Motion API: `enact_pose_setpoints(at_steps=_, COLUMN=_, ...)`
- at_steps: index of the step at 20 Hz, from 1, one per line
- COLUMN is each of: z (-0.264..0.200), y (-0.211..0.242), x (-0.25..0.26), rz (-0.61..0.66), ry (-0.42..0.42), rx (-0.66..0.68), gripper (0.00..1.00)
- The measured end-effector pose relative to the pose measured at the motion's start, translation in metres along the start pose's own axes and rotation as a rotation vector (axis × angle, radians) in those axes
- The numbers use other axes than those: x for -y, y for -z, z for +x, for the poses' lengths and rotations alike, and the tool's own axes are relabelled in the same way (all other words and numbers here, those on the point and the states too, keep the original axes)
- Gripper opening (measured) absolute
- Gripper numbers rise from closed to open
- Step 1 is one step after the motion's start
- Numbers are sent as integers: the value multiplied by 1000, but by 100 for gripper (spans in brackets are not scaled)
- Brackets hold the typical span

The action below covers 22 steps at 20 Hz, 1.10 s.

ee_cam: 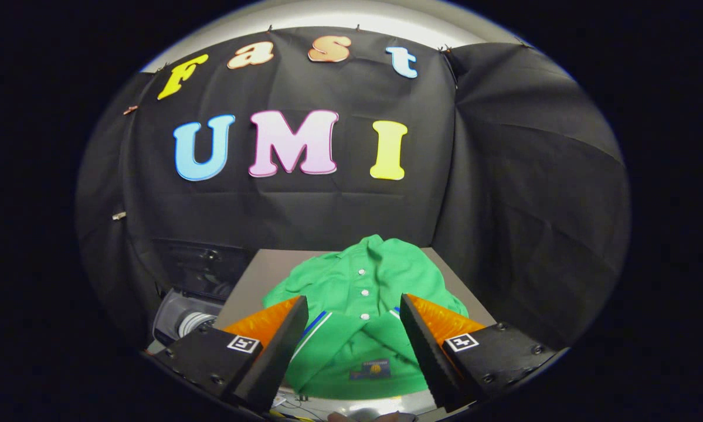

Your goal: Put the clothes into the washing machine and then close the washing machine lid.

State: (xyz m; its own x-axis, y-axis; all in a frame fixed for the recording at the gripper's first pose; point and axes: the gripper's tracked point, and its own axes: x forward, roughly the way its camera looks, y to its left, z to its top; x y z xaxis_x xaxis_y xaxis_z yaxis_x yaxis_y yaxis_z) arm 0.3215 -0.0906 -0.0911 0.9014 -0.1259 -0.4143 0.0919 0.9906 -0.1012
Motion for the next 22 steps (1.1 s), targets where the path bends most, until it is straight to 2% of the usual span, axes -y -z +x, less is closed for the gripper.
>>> enact_pose_setpoints(at_steps=4, z=46, y=10, x=13, rz=-13, ry=32, rx=-88, gripper=99)
enact_pose_setpoints(at_steps=7, z=55, y=40, x=7, rz=-50, ry=-21, rx=-239, gripper=100)
enact_pose_setpoints(at_steps=8, z=55, y=37, x=4, rz=-28, ry=-36, rx=-213, gripper=100)
enact_pose_setpoints(at_steps=9, z=56, y=44, x=1, rz=-15, ry=-33, rx=-272, gripper=86)
enact_pose_setpoints(at_steps=13, z=50, y=42, x=2, rz=-42, ry=-4, rx=-323, gripper=29)
enact_pose_setpoints(at_steps=14, z=47, y=51, x=4, rz=-22, ry=2, rx=-330, gripper=22)
enact_pose_setpoints(at_steps=15, z=46, y=40, x=-1, rz=-16, ry=5, rx=-328, gripper=15)
enact_pose_setpoints(at_steps=18, z=41, y=31, x=-5, rz=27, ry=-19, rx=-311, gripper=15)
enact_pose_setpoints(at_steps=22, z=27, y=-2, x=-32, rz=180, ry=-119, rx=-278, gripper=15)
